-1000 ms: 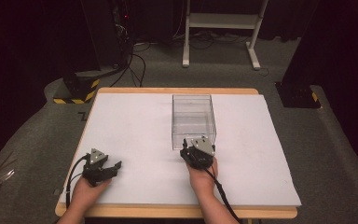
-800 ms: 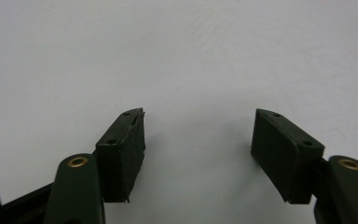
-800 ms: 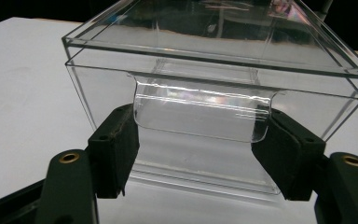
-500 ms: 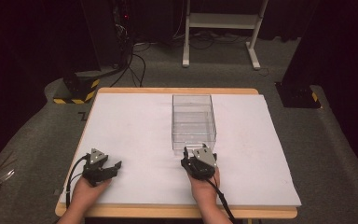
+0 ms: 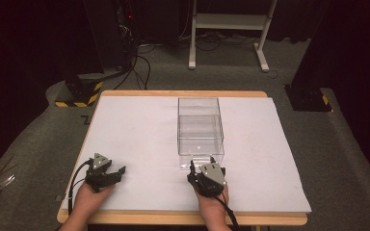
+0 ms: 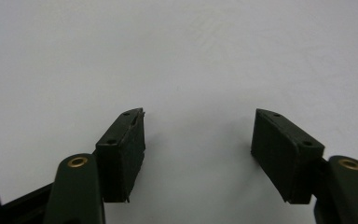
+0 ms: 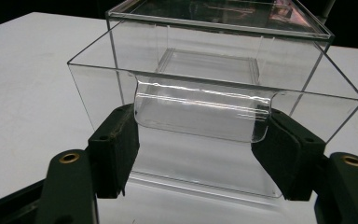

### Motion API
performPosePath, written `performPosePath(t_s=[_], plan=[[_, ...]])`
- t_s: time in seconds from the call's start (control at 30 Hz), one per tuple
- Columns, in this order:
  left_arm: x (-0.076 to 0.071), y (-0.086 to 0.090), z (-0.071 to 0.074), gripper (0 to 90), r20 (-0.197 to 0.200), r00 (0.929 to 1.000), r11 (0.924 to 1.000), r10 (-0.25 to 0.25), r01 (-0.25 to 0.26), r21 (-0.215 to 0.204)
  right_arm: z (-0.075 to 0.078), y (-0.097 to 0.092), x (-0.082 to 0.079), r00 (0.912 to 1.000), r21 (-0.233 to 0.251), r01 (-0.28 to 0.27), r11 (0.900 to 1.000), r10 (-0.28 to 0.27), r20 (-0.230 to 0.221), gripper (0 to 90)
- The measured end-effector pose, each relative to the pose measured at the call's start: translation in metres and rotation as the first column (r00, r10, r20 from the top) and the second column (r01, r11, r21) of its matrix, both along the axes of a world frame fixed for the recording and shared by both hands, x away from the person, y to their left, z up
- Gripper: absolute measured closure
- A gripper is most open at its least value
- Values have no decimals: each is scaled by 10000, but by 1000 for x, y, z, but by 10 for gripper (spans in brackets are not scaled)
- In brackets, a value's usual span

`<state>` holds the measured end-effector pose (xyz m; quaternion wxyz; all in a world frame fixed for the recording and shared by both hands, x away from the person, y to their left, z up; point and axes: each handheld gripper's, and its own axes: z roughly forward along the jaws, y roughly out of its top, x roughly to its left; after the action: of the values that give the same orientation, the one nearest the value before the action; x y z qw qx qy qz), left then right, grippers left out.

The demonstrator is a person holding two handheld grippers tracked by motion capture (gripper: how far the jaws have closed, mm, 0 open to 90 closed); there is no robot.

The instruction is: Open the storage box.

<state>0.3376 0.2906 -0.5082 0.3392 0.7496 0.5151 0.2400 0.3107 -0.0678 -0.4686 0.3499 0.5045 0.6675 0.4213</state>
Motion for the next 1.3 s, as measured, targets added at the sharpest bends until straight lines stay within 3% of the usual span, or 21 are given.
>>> performPosePath(t_s=[0.6, 1.3], plan=[[0, 0, 0, 352, 10, 10000, 10000, 3, -3, 25, -6, -8, -38, 9996, 45, -278, 9996, 278, -50, 325], [0, 0, 0, 352, 10, 10000, 10000, 4, -4, 29, -6, -9, -64, 9985, 129, -541, 9984, 542, -55, 328]])
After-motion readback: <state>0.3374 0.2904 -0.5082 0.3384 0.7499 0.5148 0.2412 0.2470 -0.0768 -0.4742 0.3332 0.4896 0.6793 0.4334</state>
